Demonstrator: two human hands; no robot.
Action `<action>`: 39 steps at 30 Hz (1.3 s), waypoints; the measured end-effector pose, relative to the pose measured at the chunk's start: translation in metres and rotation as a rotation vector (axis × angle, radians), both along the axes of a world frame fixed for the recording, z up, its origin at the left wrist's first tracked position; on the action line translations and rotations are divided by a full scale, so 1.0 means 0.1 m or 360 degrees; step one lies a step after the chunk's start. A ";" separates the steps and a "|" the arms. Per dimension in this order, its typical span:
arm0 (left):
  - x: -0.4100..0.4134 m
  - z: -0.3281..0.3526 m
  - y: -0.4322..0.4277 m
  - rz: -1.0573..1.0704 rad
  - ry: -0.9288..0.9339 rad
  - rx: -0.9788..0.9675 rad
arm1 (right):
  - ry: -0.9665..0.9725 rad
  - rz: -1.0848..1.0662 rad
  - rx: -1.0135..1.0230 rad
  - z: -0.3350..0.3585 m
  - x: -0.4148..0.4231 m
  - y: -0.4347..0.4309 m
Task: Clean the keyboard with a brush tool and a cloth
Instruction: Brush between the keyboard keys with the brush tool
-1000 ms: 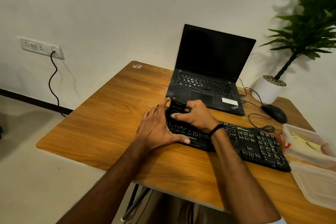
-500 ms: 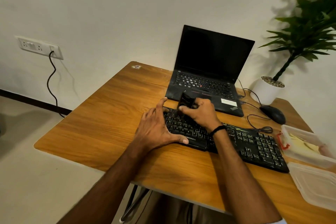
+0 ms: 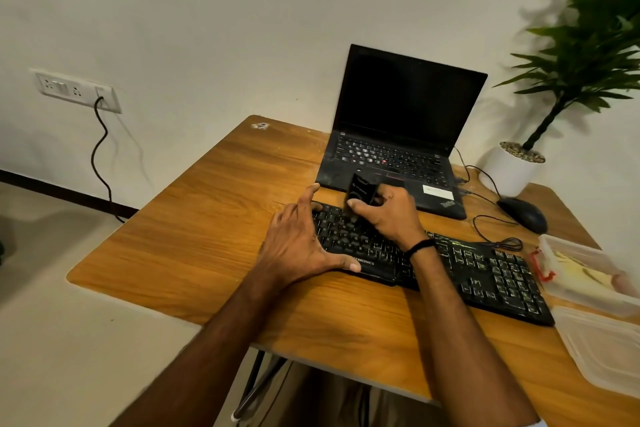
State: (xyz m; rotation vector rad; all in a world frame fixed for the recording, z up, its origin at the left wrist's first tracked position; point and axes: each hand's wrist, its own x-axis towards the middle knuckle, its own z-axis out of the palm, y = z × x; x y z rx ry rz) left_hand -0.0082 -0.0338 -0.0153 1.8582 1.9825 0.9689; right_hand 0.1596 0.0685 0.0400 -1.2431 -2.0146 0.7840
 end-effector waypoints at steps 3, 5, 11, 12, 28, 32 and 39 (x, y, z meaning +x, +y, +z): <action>0.00 0.00 -0.01 0.0023 0.0007 0.0005 | 0.0104 0.0218 -0.0196 -0.03 0.01 0.00; -0.01 0.01 -0.01 0.0026 0.0017 0.0003 | 0.0167 0.0480 -0.0410 -0.02 -0.03 -0.10; 0.01 0.01 -0.02 0.0039 0.0016 -0.0029 | 0.0032 0.0090 0.0026 -0.06 -0.13 -0.01; 0.01 0.01 -0.02 0.0037 0.0011 -0.0033 | 0.0081 0.0273 -0.0179 -0.07 -0.14 -0.03; 0.01 0.00 -0.01 0.0055 0.0029 -0.0057 | 0.0068 0.0128 -0.0052 -0.08 -0.14 0.03; 0.00 -0.01 0.01 0.0054 0.0029 -0.0054 | 0.0196 0.0306 -0.0275 -0.06 -0.09 0.03; 0.01 0.01 0.01 0.0071 0.0034 -0.0050 | 0.0056 0.0270 -0.0257 -0.08 0.01 0.09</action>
